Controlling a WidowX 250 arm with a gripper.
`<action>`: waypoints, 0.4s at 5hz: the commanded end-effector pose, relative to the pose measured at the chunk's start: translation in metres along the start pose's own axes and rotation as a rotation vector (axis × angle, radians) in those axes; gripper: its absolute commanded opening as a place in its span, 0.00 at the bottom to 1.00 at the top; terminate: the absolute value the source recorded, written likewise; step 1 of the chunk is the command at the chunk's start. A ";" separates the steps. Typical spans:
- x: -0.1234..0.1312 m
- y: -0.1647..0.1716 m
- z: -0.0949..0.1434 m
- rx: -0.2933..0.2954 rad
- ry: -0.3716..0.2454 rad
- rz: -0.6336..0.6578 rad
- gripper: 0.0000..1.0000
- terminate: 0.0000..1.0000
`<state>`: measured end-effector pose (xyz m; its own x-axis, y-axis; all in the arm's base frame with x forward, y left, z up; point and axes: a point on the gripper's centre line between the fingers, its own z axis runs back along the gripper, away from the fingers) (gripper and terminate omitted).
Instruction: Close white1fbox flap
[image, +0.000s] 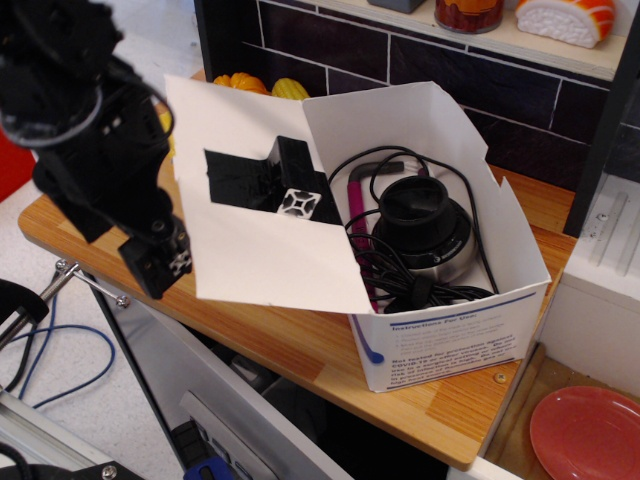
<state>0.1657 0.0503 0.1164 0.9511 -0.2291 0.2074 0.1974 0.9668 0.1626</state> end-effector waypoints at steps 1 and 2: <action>0.035 -0.014 0.030 0.080 -0.020 -0.079 1.00 0.00; 0.060 -0.024 0.035 0.089 -0.005 -0.108 1.00 0.00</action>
<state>0.2099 0.0050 0.1526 0.9301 -0.3327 0.1553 0.2849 0.9208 0.2664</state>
